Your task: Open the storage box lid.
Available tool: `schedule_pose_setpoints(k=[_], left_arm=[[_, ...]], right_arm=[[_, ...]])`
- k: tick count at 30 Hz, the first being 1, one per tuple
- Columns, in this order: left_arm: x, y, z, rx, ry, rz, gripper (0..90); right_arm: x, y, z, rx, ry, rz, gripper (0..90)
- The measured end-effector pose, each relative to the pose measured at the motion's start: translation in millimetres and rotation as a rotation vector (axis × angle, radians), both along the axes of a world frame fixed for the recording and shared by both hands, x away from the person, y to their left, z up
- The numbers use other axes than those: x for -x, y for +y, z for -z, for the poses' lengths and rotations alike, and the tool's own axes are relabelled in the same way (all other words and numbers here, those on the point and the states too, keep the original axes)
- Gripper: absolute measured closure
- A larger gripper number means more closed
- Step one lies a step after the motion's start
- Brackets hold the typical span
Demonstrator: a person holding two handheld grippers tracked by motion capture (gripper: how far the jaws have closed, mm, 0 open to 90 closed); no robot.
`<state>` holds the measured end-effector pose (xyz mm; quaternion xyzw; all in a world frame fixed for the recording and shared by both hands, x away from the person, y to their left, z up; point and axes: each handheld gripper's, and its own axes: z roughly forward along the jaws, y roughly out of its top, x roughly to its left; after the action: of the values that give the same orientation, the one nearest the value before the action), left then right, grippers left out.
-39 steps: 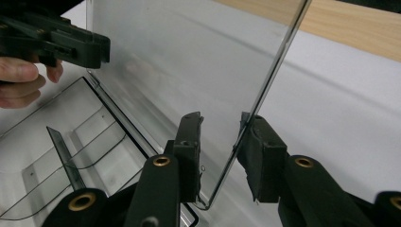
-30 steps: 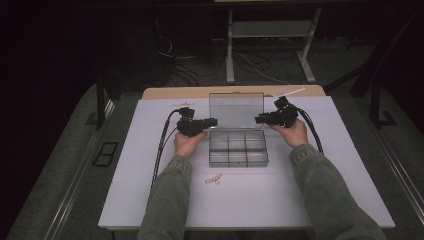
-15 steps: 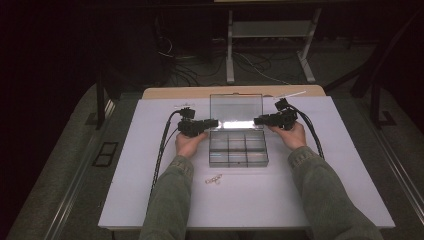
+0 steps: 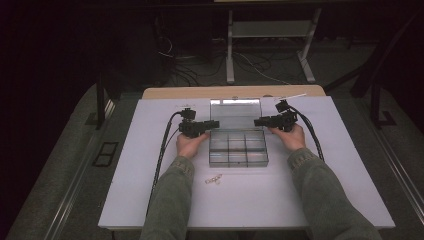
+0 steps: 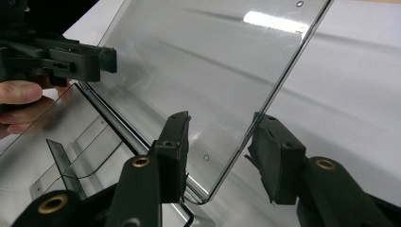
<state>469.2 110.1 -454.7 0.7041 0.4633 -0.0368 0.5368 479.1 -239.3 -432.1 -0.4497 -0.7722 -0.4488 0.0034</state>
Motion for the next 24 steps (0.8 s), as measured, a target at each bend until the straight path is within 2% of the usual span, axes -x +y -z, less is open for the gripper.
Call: schedule_pose_setpoints(k=[13,16,19,21,24], left_arm=[[-0.4,-2.7,3.4,0.003,0.03,-0.003,52.8],[-0.3,-3.5,3.1,-0.011,0.035,-0.011,50.6],[-0.8,-3.4,4.3,-0.019,0.061,-0.034,44.9],[-2.1,-1.4,7.1,0.007,0.09,-0.037,42.2],[-2.1,-1.6,7.4,0.012,0.093,-0.041,42.0]], right_arm=[[0.6,-1.0,4.5,-0.004,0.013,0.014,51.5],[0.4,-0.4,5.5,-0.005,0.021,0.021,48.2],[1.0,0.3,6.6,0.011,0.023,0.03,45.0],[1.2,1.3,7.1,0.017,0.026,0.027,45.4],[1.8,2.8,6.2,0.03,0.022,0.028,45.0]])
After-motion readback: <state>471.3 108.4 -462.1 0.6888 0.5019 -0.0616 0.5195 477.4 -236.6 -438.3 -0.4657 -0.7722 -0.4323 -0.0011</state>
